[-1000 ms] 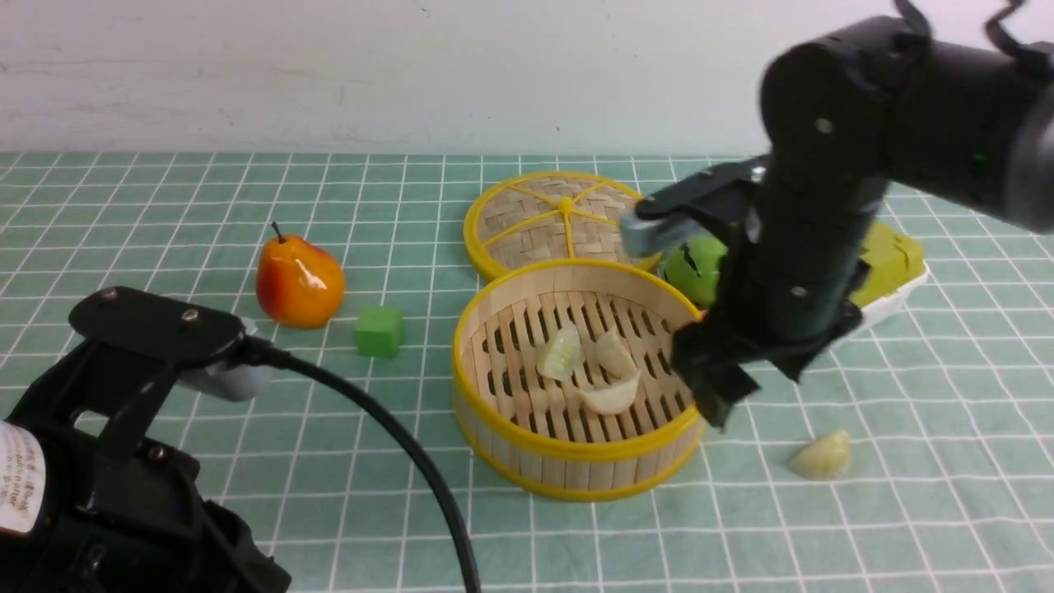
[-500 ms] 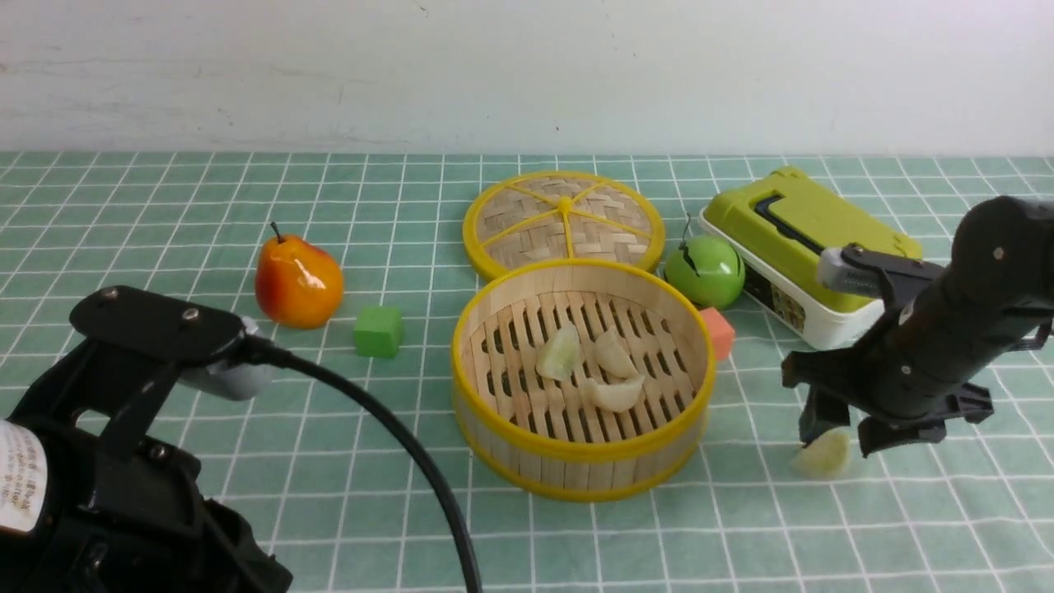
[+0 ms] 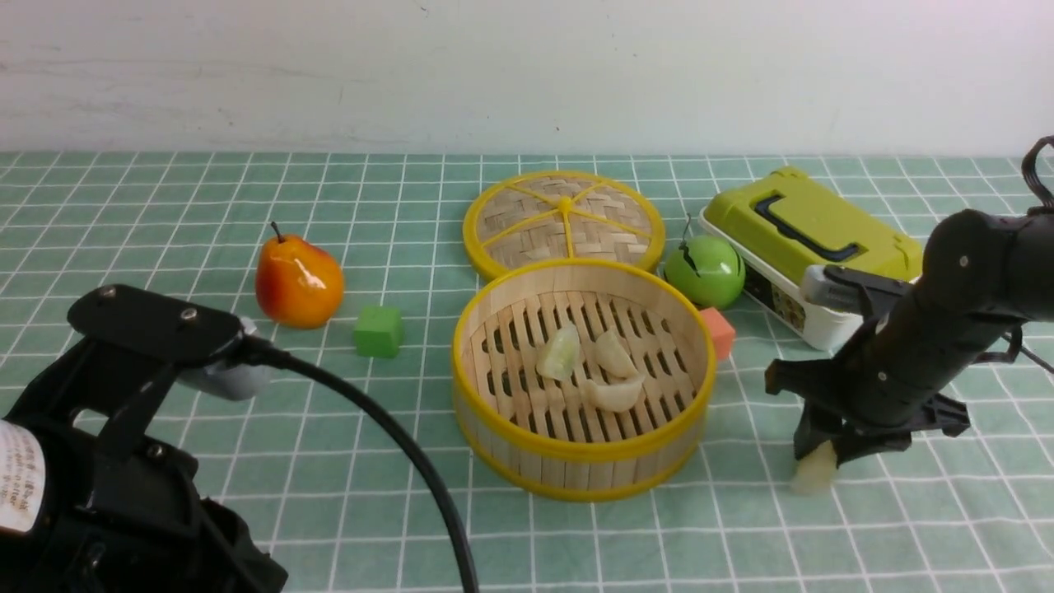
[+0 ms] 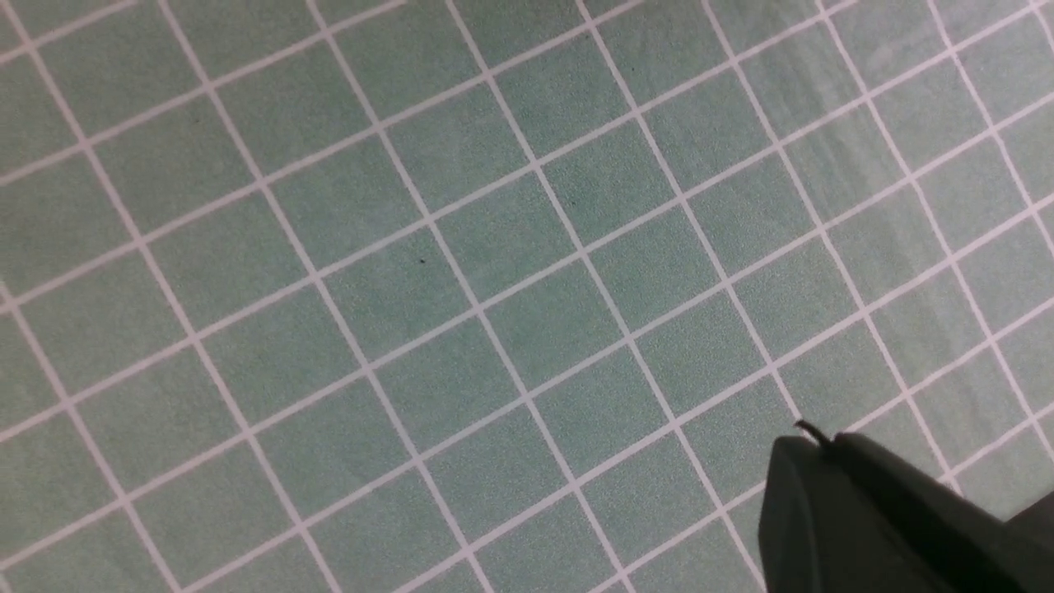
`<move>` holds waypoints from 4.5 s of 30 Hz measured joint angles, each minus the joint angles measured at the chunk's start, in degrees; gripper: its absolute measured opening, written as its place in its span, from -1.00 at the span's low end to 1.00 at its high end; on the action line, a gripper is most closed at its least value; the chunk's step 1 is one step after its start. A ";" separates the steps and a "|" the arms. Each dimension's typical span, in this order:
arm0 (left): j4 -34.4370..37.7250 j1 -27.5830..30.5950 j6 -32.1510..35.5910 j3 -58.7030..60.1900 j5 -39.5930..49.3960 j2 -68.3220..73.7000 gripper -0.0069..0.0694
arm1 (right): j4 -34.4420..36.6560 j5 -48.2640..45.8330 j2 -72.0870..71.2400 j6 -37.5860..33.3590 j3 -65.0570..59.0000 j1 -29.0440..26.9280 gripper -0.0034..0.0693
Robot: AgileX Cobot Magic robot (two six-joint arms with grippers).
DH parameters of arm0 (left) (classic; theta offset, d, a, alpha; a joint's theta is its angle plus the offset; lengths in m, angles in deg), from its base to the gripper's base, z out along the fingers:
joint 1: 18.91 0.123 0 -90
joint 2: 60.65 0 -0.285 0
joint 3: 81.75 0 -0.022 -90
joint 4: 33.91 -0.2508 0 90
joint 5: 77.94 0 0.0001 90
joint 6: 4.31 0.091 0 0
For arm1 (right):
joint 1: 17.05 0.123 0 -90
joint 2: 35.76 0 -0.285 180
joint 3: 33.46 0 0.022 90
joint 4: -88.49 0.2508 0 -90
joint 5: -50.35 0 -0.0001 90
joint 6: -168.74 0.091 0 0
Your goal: Put the dumplings into the steamer on the table with the blue tablecloth.
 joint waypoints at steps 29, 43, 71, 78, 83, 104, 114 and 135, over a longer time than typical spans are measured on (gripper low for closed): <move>-0.94 0.00 -8.05 14.46 1.52 -33.34 -0.80 | -3.64 -5.26 5.32 -12.05 23.71 18.56 -0.53; -6.23 0.00 -12.96 21.65 -4.71 -45.94 -0.77 | -4.66 1.53 -22.94 -12.05 8.40 18.56 -0.66; -5.80 0.00 -14.90 24.19 -10.12 -46.14 -0.72 | -5.87 12.18 -83.10 -12.05 -27.37 18.56 -0.95; -5.80 0.00 -14.90 24.19 -10.12 -46.14 -0.70 | -6.79 12.48 -83.48 -12.05 -27.80 18.56 -0.94; -5.80 0.00 -14.90 24.19 -10.12 -46.14 -0.69 | -8.59 17.31 -85.10 -12.05 -35.16 16.48 -0.94; -5.75 0.00 -14.90 24.19 -10.12 -46.14 -0.65 | -14.62 20.03 -108.64 -1.74 -70.15 -7.99 -0.93; -5.75 0.00 -14.90 24.19 -10.12 -46.14 -0.63 | -14.49 18.30 -108.67 -1.53 -69.76 -7.99 -0.92; -5.75 0.00 -14.90 24.19 -10.12 -46.14 -0.58 | -14.49 18.28 -108.67 -1.53 -69.76 -7.99 -0.85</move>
